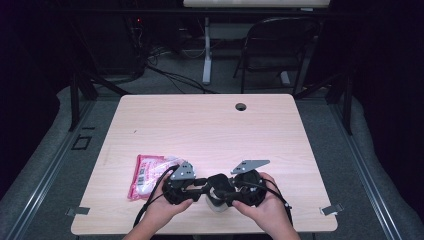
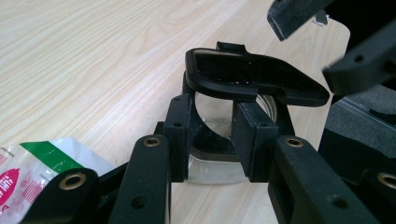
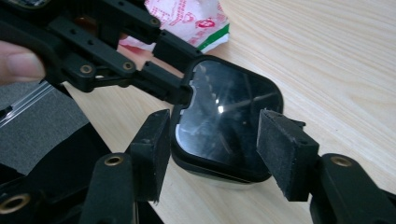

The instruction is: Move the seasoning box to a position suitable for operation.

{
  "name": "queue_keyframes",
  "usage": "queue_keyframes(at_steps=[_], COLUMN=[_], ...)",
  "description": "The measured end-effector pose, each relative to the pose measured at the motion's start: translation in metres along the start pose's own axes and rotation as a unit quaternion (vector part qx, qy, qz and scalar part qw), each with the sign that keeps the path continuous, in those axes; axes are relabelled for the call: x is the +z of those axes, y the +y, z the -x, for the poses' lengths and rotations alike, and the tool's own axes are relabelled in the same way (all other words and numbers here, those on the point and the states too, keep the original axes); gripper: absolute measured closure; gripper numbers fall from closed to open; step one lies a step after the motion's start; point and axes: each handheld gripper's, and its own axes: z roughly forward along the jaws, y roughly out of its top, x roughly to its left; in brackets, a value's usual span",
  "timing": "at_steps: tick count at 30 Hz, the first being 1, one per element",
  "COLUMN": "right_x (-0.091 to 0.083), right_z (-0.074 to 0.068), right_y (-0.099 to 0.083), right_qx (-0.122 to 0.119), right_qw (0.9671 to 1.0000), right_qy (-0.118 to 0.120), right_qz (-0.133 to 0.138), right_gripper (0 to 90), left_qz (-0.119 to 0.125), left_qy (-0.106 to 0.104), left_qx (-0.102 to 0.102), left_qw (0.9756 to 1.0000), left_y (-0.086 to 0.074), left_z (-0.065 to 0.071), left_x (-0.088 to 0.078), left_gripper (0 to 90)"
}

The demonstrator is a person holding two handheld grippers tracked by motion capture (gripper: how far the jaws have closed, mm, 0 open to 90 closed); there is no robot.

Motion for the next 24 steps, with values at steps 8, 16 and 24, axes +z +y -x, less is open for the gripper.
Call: queue_keyframes(at_steps=[8, 16, 24], right_x=[0.006, 0.012, 0.009], right_z=[-0.01, -0.013, -0.01], right_y=[0.0, -0.001, -0.001], right_qx=[-0.015, -0.03, -0.022], right_qw=[0.9996, 0.9979, 0.9984], right_qy=[-0.015, -0.046, -0.043], right_qz=[-0.021, -0.034, -0.029], right_gripper=[40.1, 43.6, 47.1], left_qz=[0.016, 0.017, 0.004], left_qy=[-0.001, 0.001, 0.005], left_qx=[-0.007, -0.007, -0.01], left_qw=[0.9998, 0.9998, 0.9999], left_y=[0.003, 0.003, -0.002], left_z=[-0.001, -0.001, -0.003], left_x=[-0.005, -0.005, 0.003], left_gripper=[64.6, 63.7, 61.3])
